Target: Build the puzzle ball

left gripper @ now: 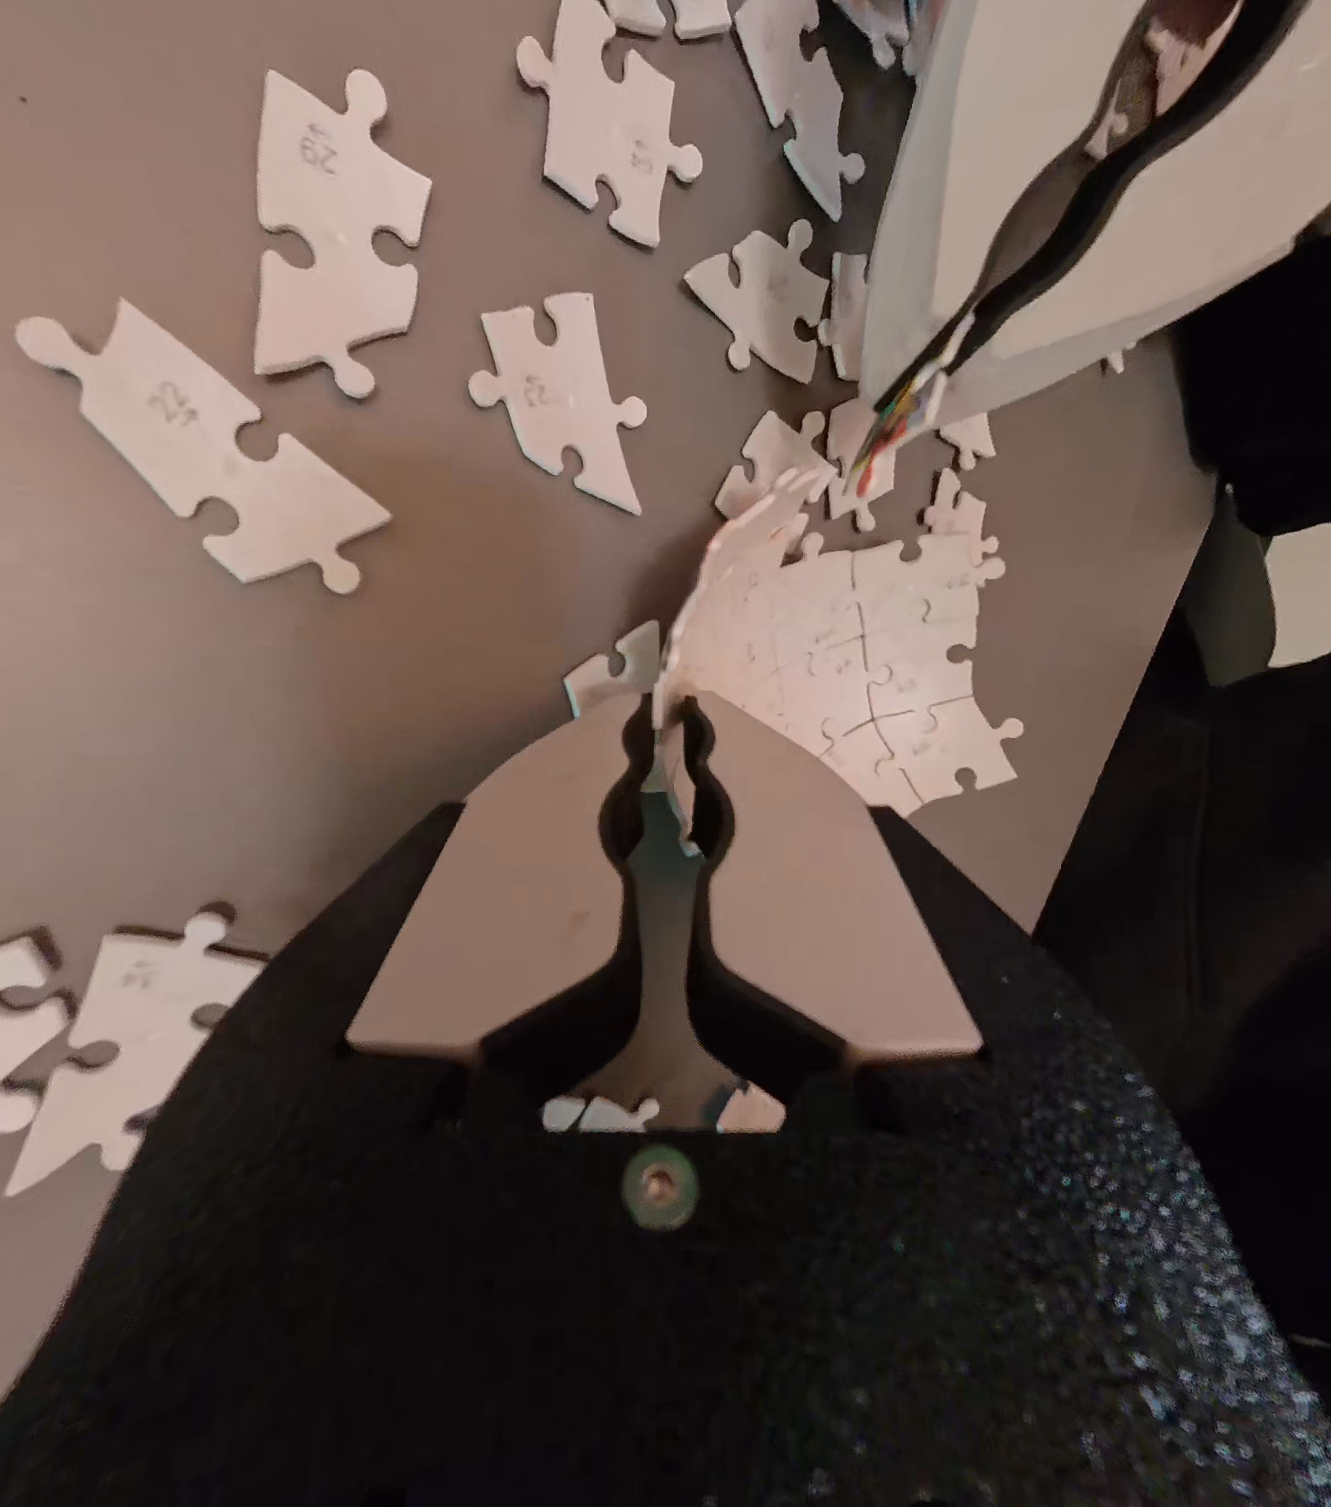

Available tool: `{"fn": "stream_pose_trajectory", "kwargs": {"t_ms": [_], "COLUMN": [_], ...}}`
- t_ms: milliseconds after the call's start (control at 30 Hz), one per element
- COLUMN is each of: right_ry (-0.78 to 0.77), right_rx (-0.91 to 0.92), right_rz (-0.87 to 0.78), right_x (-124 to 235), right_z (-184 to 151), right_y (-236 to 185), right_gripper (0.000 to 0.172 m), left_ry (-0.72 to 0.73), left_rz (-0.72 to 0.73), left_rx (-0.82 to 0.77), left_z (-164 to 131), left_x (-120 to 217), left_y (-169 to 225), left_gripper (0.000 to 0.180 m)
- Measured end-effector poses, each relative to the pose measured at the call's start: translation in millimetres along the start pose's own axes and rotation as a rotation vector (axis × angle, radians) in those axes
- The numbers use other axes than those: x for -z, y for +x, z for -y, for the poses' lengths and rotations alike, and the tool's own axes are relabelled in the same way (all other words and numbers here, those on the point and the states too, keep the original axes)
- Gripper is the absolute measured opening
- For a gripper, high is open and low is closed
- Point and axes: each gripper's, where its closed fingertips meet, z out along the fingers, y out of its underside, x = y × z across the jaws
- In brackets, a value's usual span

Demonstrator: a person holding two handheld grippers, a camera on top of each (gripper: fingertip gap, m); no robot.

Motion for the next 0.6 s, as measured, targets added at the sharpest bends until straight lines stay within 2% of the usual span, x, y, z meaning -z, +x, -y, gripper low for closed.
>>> {"fn": "stream_pose_trajectory", "kwargs": {"t_ms": [100, 233, 367, 600], "right_ry": [0.017, 0.034, 0.024, 0.061], "right_rx": [-0.05, -0.057, -0.045, -0.071], "right_rz": [0.001, -0.028, -0.047, -0.032], "right_x": [-2.0, -7.4, -12.0, -17.2], "right_z": [2.0, 4.9, 5.4, 10.8], "right_y": [2.8, 10.6, 13.8, 14.5], "right_gripper": [0.002, 0.002, 0.002, 0.003], "left_ry": [0.087, 0.292, 0.348, 0.391], "left_rz": [0.045, 0.124, 0.184, 0.195], "left_rx": [0.015, 0.061, 0.034, 0.028], "left_z": [2.2, 11.7, 6.3, 4.1], "left_x": [3.9, 14.2, 15.4, 13.5], "left_y": [0.9, -0.6, -0.1, 2.7], "left_gripper": [0.004, 0.002, 0.003, 0.003]}}
